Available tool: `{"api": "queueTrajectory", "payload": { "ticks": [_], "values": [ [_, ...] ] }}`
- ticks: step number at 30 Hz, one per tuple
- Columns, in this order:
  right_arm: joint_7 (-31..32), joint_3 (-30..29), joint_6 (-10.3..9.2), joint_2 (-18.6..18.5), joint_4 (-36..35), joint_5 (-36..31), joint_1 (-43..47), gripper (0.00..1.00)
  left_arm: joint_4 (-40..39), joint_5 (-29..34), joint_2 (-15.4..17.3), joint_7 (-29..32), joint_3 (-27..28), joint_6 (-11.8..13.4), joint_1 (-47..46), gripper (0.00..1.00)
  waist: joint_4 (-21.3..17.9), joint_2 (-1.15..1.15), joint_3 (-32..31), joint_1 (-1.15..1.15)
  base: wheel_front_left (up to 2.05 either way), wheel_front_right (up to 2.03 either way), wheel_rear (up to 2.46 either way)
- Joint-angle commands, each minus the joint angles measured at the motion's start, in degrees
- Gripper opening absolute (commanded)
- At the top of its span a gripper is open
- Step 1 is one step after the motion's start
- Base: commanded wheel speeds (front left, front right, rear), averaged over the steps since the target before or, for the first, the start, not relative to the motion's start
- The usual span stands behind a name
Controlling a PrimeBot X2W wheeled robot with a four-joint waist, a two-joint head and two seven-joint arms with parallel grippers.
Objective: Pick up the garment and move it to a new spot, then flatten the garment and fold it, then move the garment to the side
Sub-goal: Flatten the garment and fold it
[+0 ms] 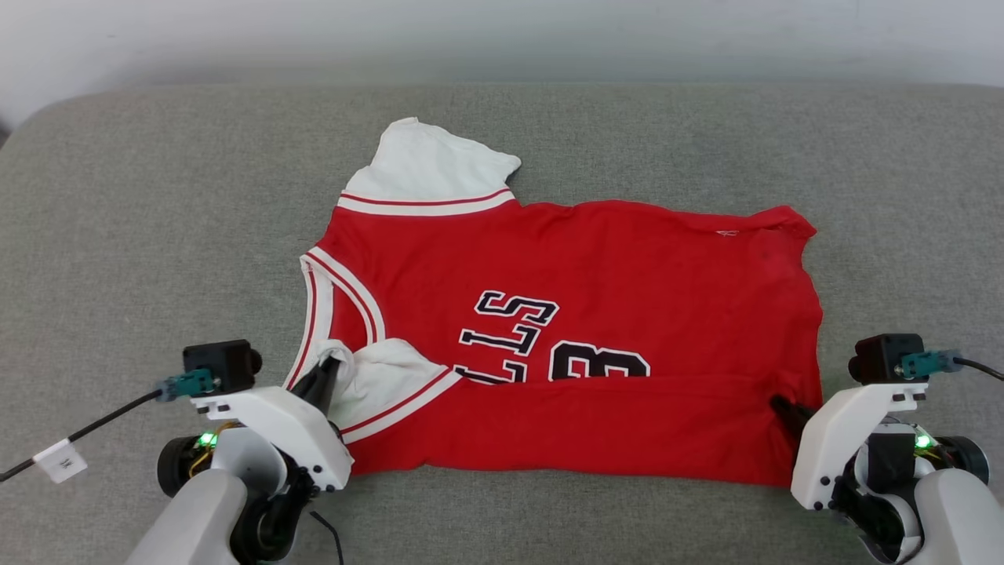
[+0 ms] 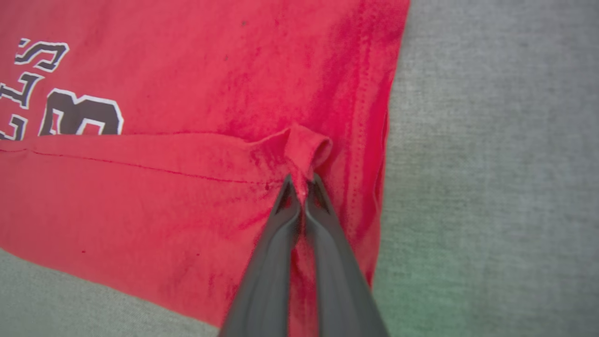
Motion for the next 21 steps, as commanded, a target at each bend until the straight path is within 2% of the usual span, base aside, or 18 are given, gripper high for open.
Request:
{"api": "queueTrajectory", "payload": {
  "ticks": [1, 2, 6, 12, 16, 21],
  "values": [
    [-0.80, 0.48, -0.04, -0.10, 0.85, -0.24, -0.47, 1.00, 0.52, -0.20, -0.39, 0.05, -0.09, -0.32, -1.00, 0.46, -0.03, 0.00, -0.12, -0.02, 0.00, 0.00, 0.00],
    [-1.99, 0.87, -0.04, -0.15, 1.57, 0.05, -0.67, 1.00, 1.60, -0.26, -0.57, -0.04, -0.24, -0.63, -1.34, 1.00, -0.04, 0.00, -0.28, -0.02, 0.00, 0.00, 0.00],
    [-8.93, 2.58, -0.04, -0.75, 1.99, 1.11, 0.37, 1.00, 4.47, 0.01, -0.96, -1.46, -0.27, -1.00, -1.49, 1.00, -0.22, 0.00, -2.15, -0.02, 0.00, 0.00, 0.00],
    [-21.32, 3.77, -0.03, -1.55, -2.73, 0.64, 3.15, 1.00, 4.05, -0.07, 0.51, -1.03, -0.12, 0.03, 1.50, 1.00, -0.89, 0.00, -6.66, -0.02, 0.00, 0.00, 0.00],
    [-26.03, 3.76, -0.03, -1.98, -6.64, -1.22, 5.41, 1.00, 1.18, -1.56, 3.22, 4.20, -0.37, 1.14, 4.14, 1.00, -1.38, 0.00, -9.27, -0.02, 0.00, 0.00, 0.00],
    [-27.92, 2.85, -0.03, -1.81, -10.85, -3.26, 8.55, 1.00, -3.01, -4.36, 7.51, 15.72, -2.19, 2.68, 7.88, 1.00, -1.85, 0.00, -10.23, -0.02, 0.00, 0.00, 0.00]
  ]
}}
